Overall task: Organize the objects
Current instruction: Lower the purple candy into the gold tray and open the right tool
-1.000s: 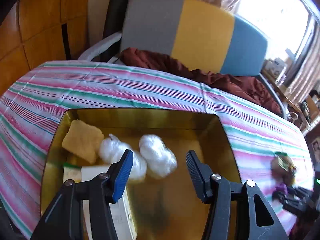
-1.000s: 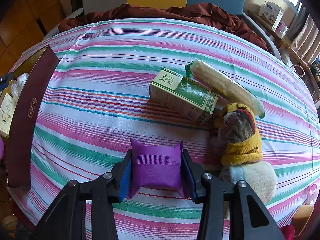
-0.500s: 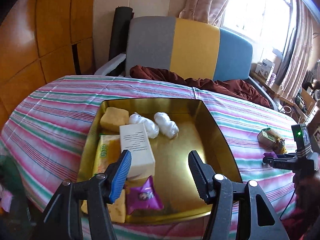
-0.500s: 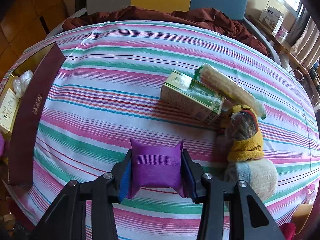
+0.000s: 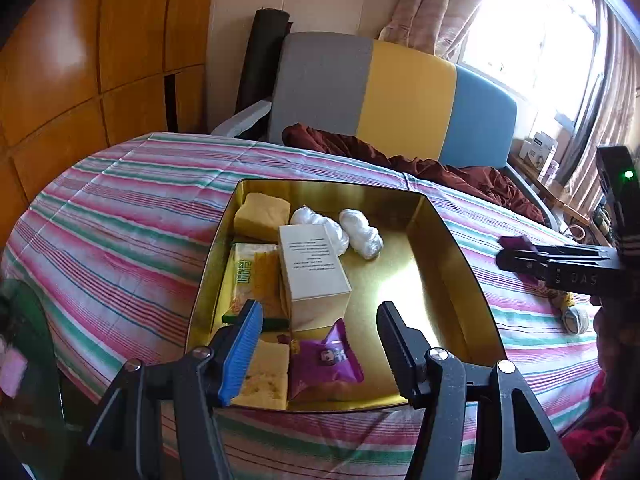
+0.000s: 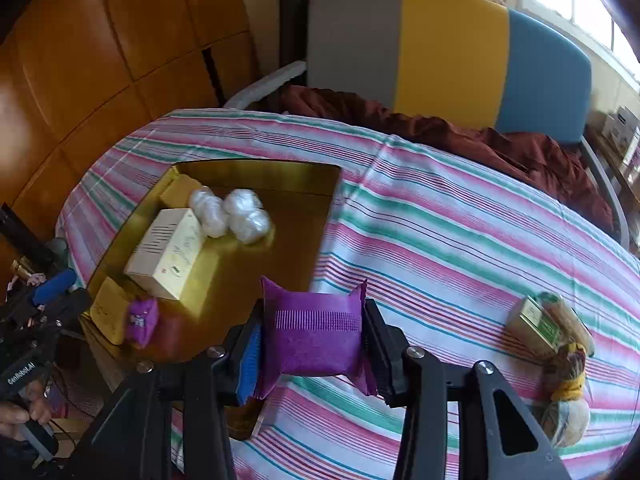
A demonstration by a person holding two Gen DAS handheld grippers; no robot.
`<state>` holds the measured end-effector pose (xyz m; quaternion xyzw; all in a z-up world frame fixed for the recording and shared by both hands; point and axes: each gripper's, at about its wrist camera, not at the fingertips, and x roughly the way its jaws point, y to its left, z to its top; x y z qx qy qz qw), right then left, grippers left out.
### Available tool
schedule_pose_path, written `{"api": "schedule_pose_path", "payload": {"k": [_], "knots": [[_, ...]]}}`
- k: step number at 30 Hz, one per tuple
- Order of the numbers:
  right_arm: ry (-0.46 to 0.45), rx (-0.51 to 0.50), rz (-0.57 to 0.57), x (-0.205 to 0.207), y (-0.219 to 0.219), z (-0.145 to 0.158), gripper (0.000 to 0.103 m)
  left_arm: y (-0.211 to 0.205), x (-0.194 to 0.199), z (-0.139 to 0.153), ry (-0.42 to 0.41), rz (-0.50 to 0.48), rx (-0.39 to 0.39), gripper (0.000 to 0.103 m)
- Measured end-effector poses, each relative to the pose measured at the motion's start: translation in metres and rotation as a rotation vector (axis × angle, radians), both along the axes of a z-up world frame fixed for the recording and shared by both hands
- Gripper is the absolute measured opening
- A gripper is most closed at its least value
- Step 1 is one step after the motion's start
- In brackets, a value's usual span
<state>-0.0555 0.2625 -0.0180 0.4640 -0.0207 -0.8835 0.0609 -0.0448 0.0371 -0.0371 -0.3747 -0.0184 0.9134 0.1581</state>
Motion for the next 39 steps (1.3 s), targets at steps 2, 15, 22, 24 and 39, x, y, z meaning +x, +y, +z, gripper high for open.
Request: {"api": "schedule_pose_path", "payload": {"k": [2, 15, 22, 24, 39], "knots": [[-0.007, 0.016, 0.040, -0.011, -0.020, -0.003, 0.045, -0.009, -0.001, -0.002, -0.008, 0.017, 0.012, 0.060], [-0.169, 0.063, 0.057, -0.092, -0.086, -0.070, 0.052, -0.068, -0.006, -0.014, -0.039, 0.151, 0.058, 0.060], [-0.168, -0.045, 0.034, -0.095, -0.081, -0.070, 0.060, -0.066, -0.008, -0.020, -0.053, 0.151, 0.049, 0.060], [-0.153, -0.064, 0.022, -0.089, -0.076, -0.064, 0.064, -0.064, -0.007, -0.020, -0.054, 0.149, 0.045, 0.060], [-0.031, -0.063, -0.038, -0.012, -0.027, -0.023, 0.078, -0.026, 0.015, 0.003, 0.026, 0.053, -0.026, 0.065]]}}
